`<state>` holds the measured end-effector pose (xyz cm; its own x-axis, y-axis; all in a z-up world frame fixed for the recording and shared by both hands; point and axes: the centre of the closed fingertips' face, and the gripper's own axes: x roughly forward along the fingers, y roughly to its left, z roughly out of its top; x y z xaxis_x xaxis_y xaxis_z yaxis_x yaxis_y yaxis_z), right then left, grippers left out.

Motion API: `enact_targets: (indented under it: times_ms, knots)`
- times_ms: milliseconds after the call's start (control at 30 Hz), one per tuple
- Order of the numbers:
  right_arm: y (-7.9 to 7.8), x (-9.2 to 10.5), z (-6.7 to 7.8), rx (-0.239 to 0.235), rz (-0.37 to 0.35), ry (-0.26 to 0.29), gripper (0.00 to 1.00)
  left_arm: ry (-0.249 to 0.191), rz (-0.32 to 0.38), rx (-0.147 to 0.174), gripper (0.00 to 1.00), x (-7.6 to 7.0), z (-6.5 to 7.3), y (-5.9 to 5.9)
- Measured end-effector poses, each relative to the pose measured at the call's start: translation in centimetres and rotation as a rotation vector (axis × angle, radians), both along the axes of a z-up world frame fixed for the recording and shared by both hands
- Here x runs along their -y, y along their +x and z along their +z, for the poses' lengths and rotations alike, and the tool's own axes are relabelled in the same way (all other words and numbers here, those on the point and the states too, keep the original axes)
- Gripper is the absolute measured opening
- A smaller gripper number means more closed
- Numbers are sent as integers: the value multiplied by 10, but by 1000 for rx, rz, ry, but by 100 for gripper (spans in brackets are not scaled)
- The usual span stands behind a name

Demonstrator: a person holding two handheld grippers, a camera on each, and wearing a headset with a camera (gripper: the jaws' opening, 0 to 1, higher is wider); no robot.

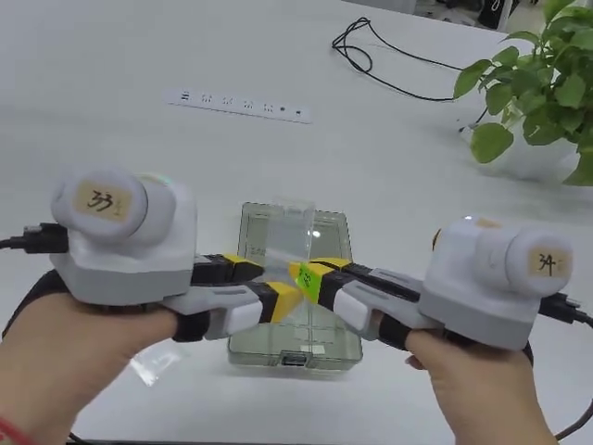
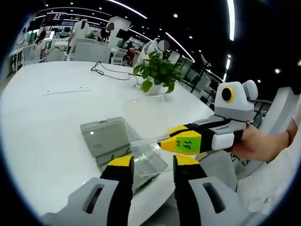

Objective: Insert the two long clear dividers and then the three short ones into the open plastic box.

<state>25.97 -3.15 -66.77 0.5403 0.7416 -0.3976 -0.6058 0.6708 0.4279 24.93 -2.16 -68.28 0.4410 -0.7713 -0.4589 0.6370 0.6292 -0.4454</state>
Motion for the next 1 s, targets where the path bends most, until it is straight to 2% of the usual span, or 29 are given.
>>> enact_targets:
  times_ms: [167,233,467,700,767,1000]
  knots:
    - [0,3,3,-4,-6,-1,6,5,-28,36,33,-1,2,-1]
    - [2,6,6,-2,-16,-1,6,8,-36,38,36,-2,1,-1]
    - [11,26,8,-16,-69,-21,6,36,-89,82,48,-10,-2,-4]
    - [19,45,2,-77,-98,-64,6,75,-167,122,59,-18,-11,-11]
    - [20,48,-1,-99,-98,-85,6,84,-189,146,62,-21,-13,-12]
    - [23,58,-7,-180,-108,-140,6,115,-248,167,77,-27,-22,-19]
